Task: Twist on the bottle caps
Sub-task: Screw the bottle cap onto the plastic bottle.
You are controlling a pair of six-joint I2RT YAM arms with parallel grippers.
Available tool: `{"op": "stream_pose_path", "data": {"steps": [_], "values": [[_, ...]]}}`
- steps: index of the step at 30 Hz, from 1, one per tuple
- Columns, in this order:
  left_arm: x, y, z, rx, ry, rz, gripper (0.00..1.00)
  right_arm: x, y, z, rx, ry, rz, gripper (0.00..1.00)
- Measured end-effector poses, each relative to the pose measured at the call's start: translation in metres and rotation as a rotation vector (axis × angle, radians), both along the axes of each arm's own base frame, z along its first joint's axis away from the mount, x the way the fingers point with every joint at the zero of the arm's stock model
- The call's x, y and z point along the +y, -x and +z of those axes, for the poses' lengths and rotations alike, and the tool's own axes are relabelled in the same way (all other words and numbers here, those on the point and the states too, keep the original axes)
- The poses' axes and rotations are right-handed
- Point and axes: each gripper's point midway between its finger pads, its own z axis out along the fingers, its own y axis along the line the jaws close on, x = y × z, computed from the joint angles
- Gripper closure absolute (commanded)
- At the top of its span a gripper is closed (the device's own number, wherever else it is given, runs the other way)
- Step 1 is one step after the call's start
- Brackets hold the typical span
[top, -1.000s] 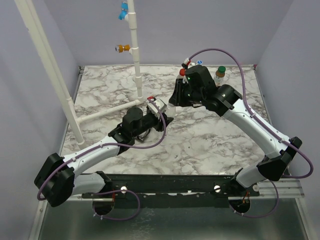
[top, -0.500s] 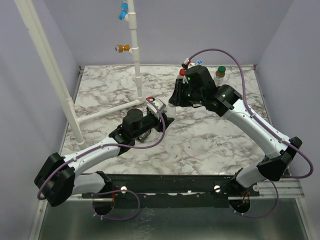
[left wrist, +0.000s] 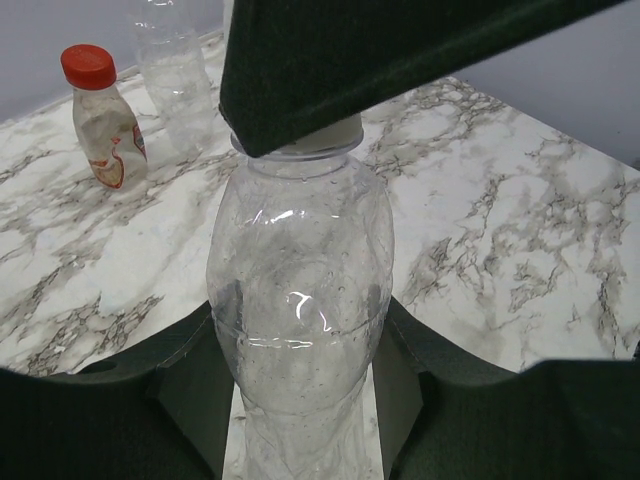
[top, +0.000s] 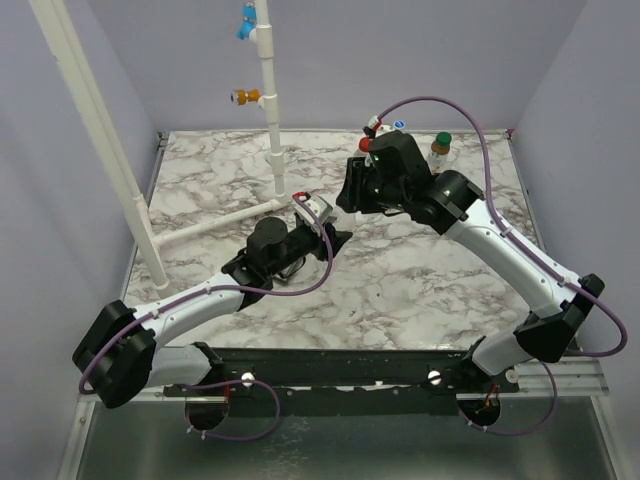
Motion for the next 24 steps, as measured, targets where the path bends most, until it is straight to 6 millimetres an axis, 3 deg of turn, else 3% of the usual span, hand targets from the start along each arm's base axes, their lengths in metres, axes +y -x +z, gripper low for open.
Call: {"op": "stream_pose_path", "data": {"steps": [18, 24], "values": [[-0.004, -0.003, 0.007, -0.02, 0.029, -0.001, 1.0, 0.005, 0.011, 0.011, -0.015, -0.027, 0.02, 0.18], [-0.004, -0.005, 0.013, -0.031, 0.045, 0.002, 1.0, -0.001, 0.017, 0.021, -0.029, -0.05, 0.017, 0.15]]}}
